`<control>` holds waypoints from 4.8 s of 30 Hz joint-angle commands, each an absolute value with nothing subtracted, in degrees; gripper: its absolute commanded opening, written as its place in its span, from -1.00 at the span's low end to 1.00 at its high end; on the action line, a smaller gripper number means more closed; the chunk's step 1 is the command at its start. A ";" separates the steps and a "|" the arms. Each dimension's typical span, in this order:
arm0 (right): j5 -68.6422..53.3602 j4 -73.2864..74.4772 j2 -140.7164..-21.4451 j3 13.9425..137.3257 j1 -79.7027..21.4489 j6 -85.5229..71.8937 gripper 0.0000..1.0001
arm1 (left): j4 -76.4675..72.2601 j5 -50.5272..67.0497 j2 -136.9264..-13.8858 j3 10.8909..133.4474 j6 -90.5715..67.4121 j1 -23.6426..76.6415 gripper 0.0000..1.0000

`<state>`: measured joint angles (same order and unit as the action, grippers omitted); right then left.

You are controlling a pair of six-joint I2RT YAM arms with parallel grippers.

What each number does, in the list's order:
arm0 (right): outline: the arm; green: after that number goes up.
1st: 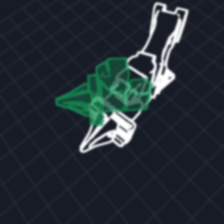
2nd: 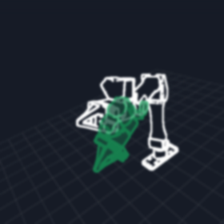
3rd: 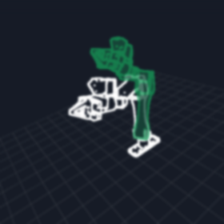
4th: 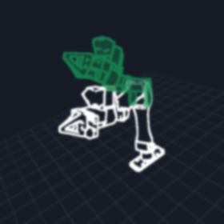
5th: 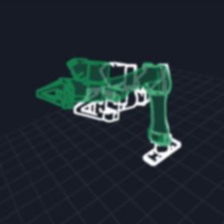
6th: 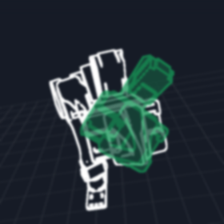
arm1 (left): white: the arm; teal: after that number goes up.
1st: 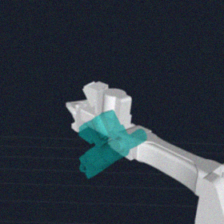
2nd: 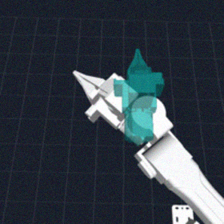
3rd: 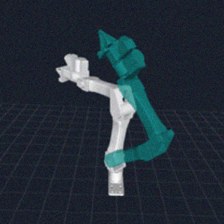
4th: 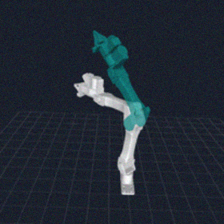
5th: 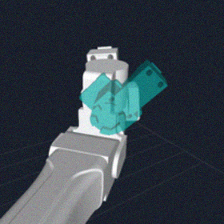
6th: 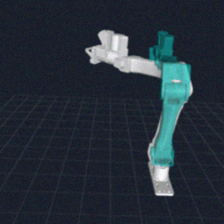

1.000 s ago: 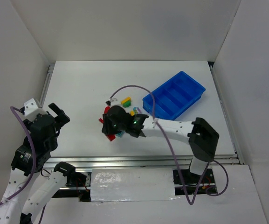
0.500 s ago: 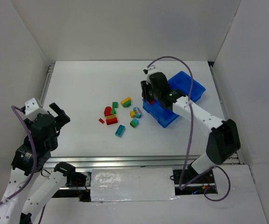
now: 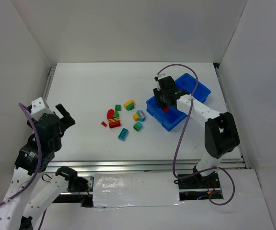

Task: Sort the legos into containers by color

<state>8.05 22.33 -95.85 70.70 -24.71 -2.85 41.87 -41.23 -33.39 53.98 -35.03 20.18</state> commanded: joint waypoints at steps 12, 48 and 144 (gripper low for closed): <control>5.89 24.25 -90.62 73.20 -25.05 -4.04 0.59 | 38.85 -39.38 -34.45 53.70 -32.96 20.48 0.99; 17.32 39.03 -127.09 109.52 -55.99 -36.12 0.98 | 38.94 -39.11 -35.16 53.79 -33.22 20.57 0.99; -9.82 2.28 -45.89 46.15 -56.09 -13.09 0.99 | 9.32 39.99 -47.82 51.33 -37.97 24.61 -1.00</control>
